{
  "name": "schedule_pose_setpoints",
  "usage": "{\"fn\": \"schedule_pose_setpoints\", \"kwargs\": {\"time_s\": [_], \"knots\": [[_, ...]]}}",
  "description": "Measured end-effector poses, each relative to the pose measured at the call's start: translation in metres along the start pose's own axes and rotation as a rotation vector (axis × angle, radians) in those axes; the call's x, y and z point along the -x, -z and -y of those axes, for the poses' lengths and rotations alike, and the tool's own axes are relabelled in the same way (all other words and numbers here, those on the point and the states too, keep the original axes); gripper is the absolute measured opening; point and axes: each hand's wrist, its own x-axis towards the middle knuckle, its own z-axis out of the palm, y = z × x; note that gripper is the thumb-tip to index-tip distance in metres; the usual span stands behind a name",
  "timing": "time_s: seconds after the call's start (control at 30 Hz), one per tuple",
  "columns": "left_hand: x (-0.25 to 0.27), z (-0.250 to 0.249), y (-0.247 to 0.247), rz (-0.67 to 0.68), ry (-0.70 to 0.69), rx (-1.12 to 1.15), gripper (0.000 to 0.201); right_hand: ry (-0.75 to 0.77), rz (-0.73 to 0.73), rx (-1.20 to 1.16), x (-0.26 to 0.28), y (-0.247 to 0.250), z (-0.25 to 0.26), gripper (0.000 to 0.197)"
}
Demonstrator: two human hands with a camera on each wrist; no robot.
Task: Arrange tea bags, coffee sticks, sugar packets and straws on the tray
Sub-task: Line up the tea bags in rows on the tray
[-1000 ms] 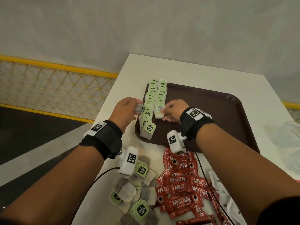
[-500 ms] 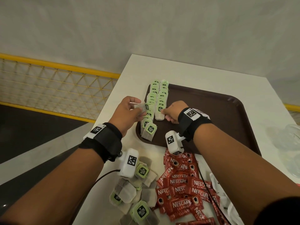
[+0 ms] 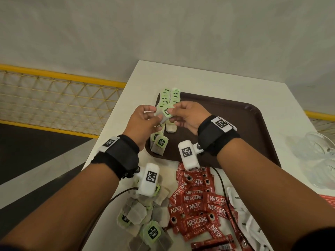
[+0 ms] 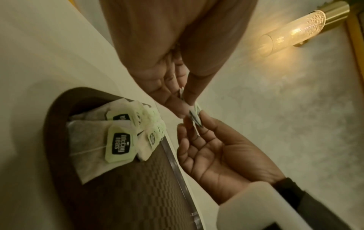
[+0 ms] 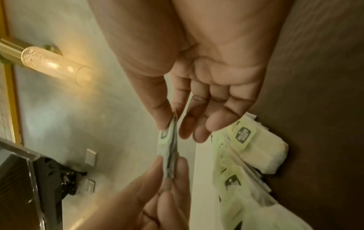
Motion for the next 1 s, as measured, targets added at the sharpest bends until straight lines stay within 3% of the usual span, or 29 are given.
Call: {"fn": "schedule_pose_setpoints", "kwargs": {"time_s": [0.13, 0.23, 0.4, 0.57, 0.77, 1.0], "knots": [[-0.001, 0.004, 0.005, -0.078, -0.021, -0.177, 0.018, -0.02, -0.041, -0.04, 0.002, 0.012, 0.002, 0.01], [-0.004, 0.007, 0.015, -0.177, -0.109, -0.464, 0.013, -0.073, -0.083, 0.224, 0.0, 0.018, -0.004, 0.007], [0.005, 0.007, 0.017, -0.026, -0.156, -0.824, 0.007, -0.131, -0.091, 0.453, -0.006, 0.013, -0.018, 0.016], [0.01, 0.003, 0.014, 0.072, -0.118, -1.048, 0.021, -0.176, -0.141, 0.552, -0.021, 0.006, -0.026, 0.014], [0.02, 0.004, 0.007, 0.114, -0.044, -1.179, 0.038, -0.161, -0.161, 0.535, -0.028, 0.006, -0.03, 0.016], [0.023, 0.007, 0.006, 0.092, -0.027, -1.174, 0.029, -0.183, -0.171, 0.544, -0.034, 0.007, -0.03, 0.016]]}}
